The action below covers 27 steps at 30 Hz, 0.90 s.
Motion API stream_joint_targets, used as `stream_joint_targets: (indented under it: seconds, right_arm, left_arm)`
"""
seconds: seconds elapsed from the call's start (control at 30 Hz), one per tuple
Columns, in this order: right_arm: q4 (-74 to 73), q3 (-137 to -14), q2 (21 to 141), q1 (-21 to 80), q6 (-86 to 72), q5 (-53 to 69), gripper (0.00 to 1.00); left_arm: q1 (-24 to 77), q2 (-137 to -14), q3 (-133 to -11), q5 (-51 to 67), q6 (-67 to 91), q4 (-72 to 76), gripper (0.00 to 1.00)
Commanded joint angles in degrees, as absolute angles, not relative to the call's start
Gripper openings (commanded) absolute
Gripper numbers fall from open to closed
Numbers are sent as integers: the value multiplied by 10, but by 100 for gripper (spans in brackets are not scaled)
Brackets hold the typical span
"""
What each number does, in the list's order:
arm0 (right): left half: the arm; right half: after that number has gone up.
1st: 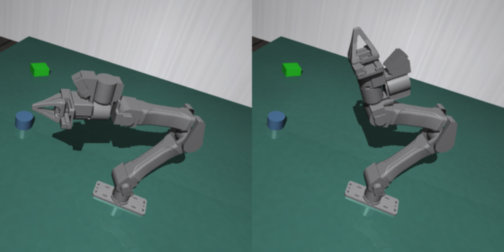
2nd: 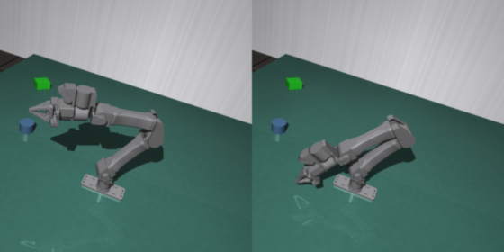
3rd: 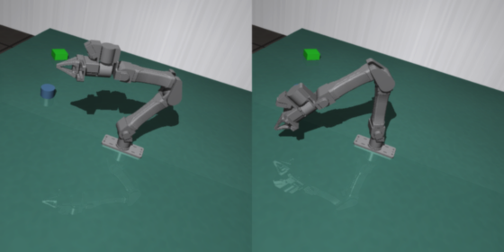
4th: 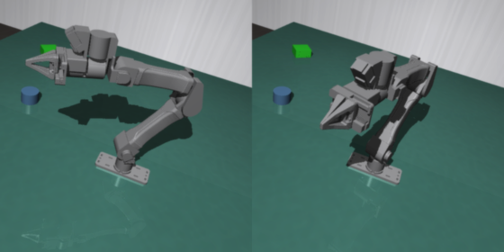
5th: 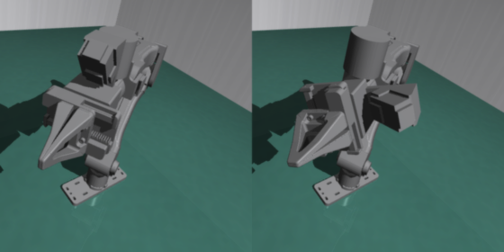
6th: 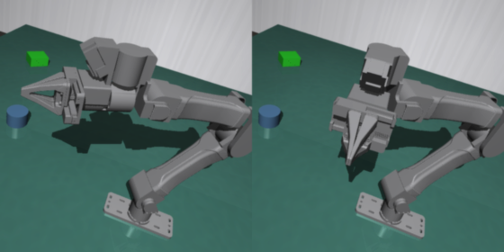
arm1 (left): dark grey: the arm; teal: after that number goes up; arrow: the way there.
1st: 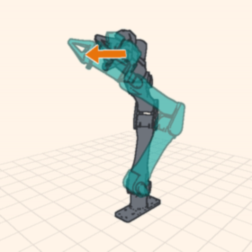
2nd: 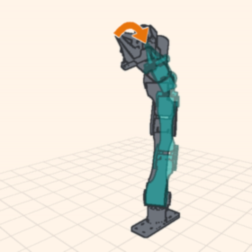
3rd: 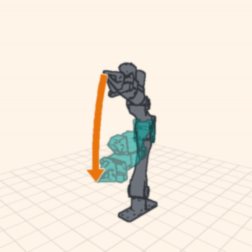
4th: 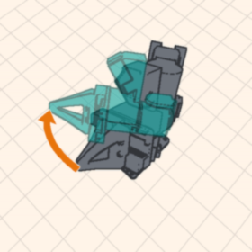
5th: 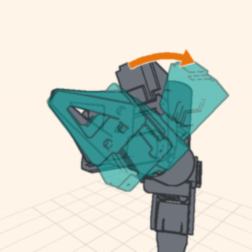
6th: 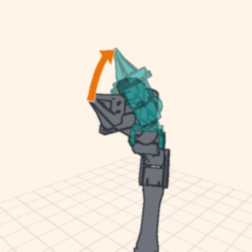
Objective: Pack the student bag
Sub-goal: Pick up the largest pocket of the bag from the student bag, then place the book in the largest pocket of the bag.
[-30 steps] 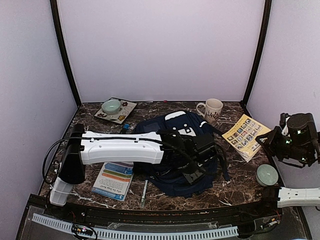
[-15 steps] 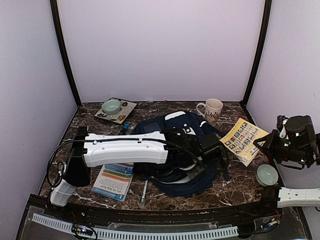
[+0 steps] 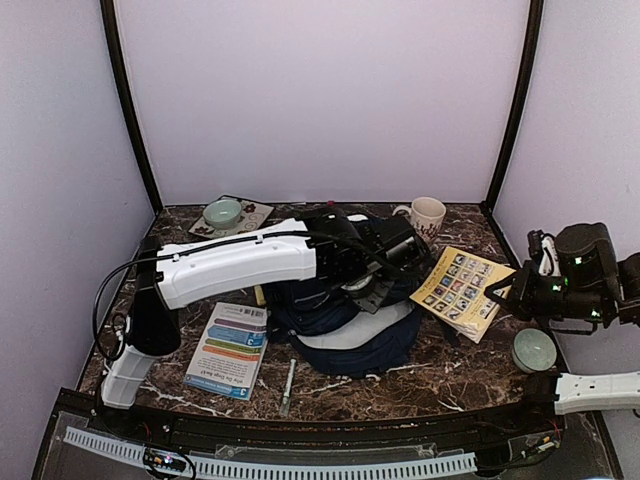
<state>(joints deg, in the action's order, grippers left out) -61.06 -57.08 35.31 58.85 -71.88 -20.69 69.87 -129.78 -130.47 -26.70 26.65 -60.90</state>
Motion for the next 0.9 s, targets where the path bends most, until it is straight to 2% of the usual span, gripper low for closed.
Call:
stream_joint_targets:
  seconds: [0.0, 0.4, 0.6, 0.87]
  right_arm:
    - [-571, -573, 360, 586, -717, -137, 0]
    - [-490, -533, 403, 586, -705, 48, 0]
    - [-420, -514, 426, 581, -688, 35, 0]
    - [-404, -549, 467, 538, -625, -8, 0]
  left_arm:
    - [685, -1216, -1316, -273, 308, -600, 0]
    - [683, -1182, -1315, -243, 317, -552, 0]
    - [684, -1168, -1315, -232, 303, -520, 0]
    - [684, -1152, -1314, -209, 287, -495, 0]
